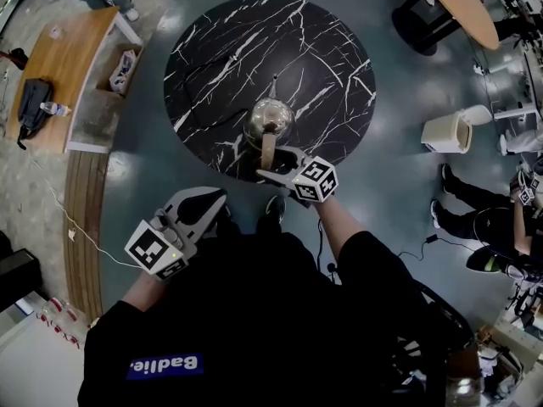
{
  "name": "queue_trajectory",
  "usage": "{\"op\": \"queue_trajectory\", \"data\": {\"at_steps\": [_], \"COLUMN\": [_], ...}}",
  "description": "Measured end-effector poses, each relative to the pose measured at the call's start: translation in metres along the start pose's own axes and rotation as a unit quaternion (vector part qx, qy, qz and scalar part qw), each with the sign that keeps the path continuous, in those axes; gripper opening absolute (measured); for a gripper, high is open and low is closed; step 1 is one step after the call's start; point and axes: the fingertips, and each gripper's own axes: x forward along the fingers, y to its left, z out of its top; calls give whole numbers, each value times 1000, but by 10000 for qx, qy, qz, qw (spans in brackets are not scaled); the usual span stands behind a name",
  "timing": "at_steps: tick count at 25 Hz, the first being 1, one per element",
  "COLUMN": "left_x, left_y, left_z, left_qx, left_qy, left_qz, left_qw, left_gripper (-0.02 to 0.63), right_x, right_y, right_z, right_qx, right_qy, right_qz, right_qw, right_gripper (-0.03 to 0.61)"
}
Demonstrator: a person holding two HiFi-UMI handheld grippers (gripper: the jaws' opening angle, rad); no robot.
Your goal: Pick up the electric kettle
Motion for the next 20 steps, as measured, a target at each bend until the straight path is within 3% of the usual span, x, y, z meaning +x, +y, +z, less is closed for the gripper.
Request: {"op": "queue_trajectory", "data": {"at_steps": [20], "left_x": [-12], "left_y": [6], "left_z": [-7], "left_qx": [-57], "left_qy": [166], "left_qz": [177], "left_qw": [9997], "left_gripper": [6], "right_x": [24], "right_y": [6], "right_z": [-4], "right_qx": [43], "right_qy": [-71], "right_qz": [390], "right_qw": [9992], "right_gripper": [256]}}
